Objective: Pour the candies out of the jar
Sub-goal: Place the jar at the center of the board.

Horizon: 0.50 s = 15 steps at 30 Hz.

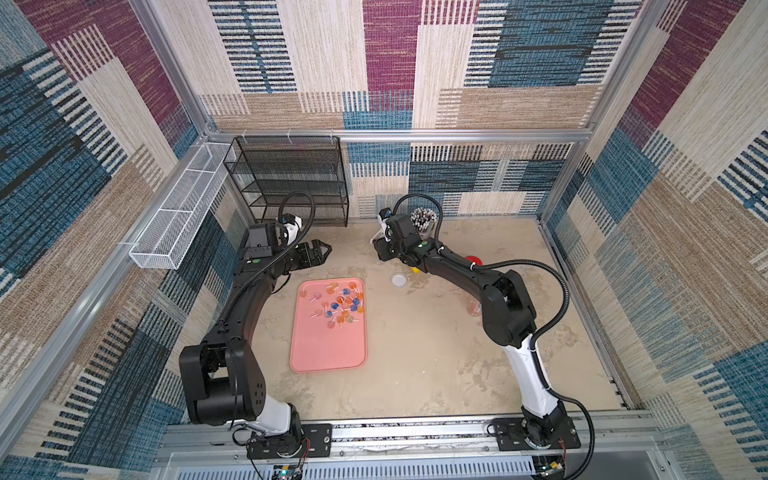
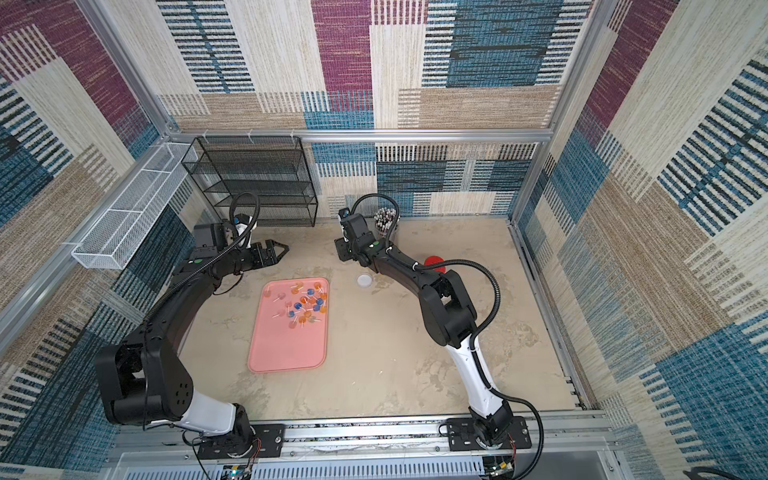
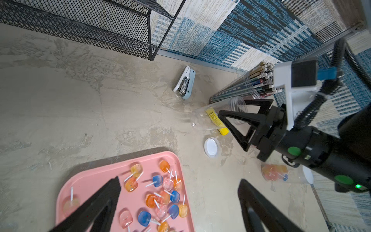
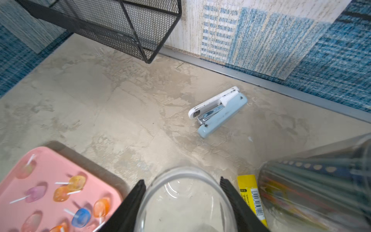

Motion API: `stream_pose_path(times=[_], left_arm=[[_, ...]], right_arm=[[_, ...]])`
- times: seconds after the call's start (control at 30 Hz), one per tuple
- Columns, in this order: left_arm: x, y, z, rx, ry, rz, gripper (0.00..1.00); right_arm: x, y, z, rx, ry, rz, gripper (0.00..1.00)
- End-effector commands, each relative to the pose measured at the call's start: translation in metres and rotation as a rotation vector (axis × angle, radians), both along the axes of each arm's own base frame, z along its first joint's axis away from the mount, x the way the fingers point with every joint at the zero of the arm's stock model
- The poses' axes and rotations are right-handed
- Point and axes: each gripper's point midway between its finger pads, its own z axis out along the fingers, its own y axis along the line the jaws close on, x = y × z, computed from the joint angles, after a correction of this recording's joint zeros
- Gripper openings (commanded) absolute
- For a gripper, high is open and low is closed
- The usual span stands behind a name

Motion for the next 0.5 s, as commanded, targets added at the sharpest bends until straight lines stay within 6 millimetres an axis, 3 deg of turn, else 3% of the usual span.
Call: stream_pose_path(times=[0.0, 0.27, 0.47], left_arm=[[0.003, -0.002, 0.01, -0.069, -0.02, -0.005, 0.94], [0.003, 0.003, 0.01, -0.067, -0.016, 0.012, 0.93], [0.004, 0.003, 0.009, -0.069, -0.013, 0.014, 0.93]], right_arm=[[0.013, -0.008, 0.001, -0.042, -0.067, -0.063, 0.5], [0.009, -0.004, -0.024, -0.066, -0.037, -0.075, 0.52], [0.006, -0.001, -0.028, -0.06, -0.01, -0.069, 0.65]])
